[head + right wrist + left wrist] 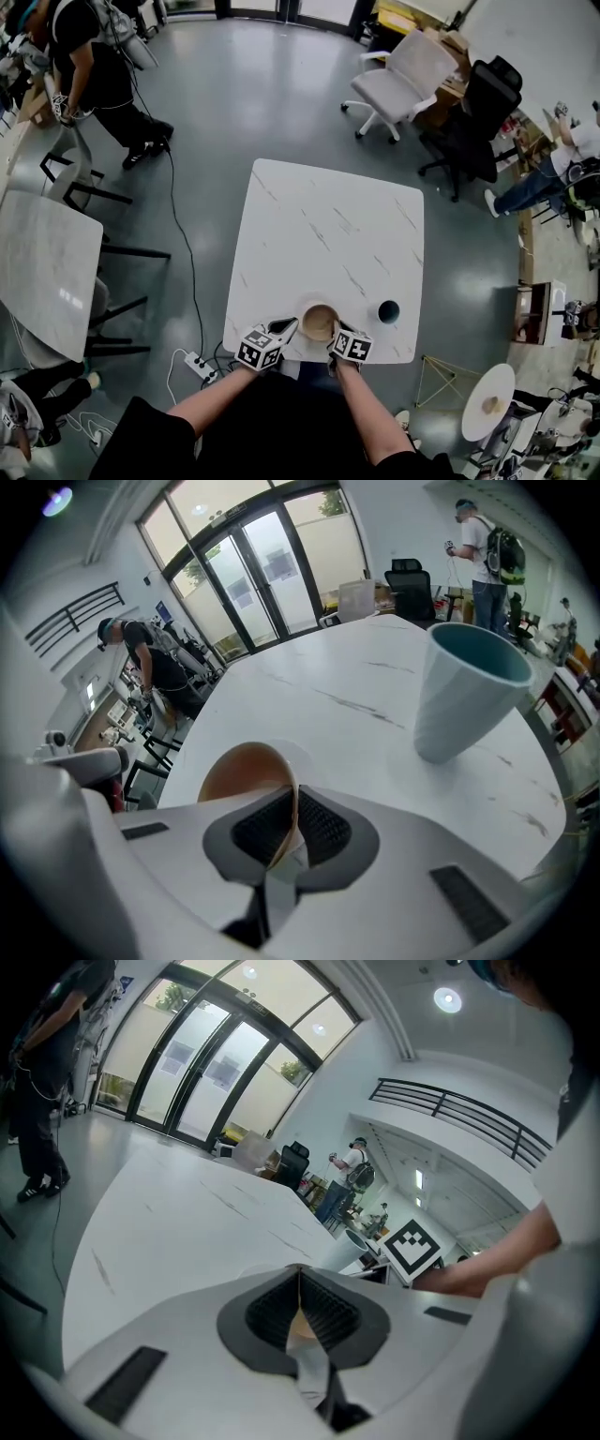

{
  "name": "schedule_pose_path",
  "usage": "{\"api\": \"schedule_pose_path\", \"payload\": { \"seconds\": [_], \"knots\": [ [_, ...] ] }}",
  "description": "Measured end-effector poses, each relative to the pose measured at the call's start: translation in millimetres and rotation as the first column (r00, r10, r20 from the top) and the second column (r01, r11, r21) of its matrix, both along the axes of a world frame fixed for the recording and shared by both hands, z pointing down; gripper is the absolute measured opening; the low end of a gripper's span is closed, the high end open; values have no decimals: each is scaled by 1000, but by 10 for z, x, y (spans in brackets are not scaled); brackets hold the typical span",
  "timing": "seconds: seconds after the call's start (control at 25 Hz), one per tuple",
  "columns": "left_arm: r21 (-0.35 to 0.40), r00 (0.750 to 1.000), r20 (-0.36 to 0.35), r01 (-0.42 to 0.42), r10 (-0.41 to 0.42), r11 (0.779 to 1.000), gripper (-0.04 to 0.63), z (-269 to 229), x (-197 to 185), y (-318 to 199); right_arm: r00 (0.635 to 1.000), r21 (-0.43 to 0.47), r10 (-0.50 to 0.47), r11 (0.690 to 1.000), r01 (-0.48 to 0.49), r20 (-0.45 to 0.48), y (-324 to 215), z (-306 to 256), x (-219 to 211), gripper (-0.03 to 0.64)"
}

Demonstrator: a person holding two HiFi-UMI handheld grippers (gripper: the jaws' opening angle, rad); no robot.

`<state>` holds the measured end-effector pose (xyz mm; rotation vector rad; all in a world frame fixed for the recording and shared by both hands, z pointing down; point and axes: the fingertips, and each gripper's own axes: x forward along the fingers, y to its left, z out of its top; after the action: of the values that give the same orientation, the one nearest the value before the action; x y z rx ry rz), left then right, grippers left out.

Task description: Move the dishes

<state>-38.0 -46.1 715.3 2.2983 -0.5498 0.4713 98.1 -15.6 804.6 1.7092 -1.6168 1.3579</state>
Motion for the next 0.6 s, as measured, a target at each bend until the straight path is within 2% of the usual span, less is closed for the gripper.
{"api": "schedule_pose_path", "payload": {
  "seconds": [0.2,0.32,0.6],
  "knots": [
    [79,997,24,-80,78,994,17,-47,114,94,1000,34,27,999,-27,-15,124,-151,121,34],
    [73,994,0,-105,106,992,17,-54,276,155,999,62,39,997,-38,-5,224,-222,169,32],
    [58,997,-45,-57,60,997,17,-218,602,181,996,92,79,992,-82,41,478,-370,566,32]
  ]
}}
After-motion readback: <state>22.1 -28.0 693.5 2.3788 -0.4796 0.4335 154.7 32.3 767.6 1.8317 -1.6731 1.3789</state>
